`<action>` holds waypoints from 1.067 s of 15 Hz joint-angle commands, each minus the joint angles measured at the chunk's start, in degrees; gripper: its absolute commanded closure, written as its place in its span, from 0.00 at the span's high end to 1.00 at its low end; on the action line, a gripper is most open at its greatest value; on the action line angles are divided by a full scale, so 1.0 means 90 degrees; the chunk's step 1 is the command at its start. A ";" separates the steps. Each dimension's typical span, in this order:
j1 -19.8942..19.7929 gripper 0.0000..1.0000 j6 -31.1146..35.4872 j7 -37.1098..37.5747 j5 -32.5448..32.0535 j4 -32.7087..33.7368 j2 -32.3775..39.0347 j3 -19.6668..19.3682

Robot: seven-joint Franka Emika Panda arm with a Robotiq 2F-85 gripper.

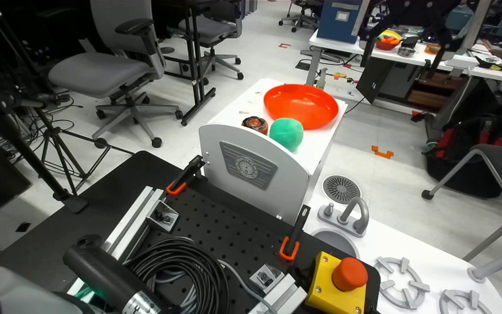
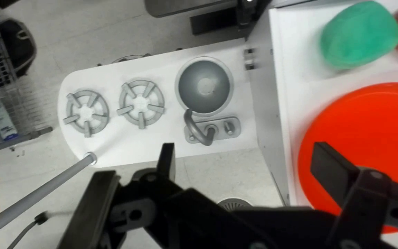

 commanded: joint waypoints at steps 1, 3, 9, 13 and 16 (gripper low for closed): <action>-0.0075 1.00 -0.0147 -0.0296 0.0981 -0.0107 -0.0145 -0.0026; -0.0078 1.00 -0.0263 -0.0291 0.1209 -0.0096 -0.0131 -0.0042; -0.0061 1.00 -0.0683 -0.0065 0.1261 -0.0048 -0.0101 -0.0070; -0.0035 1.00 -0.0898 -0.0011 0.1225 0.0013 -0.0029 -0.0052; -0.0051 1.00 -0.1022 0.0043 0.1201 0.0012 -0.0022 -0.0071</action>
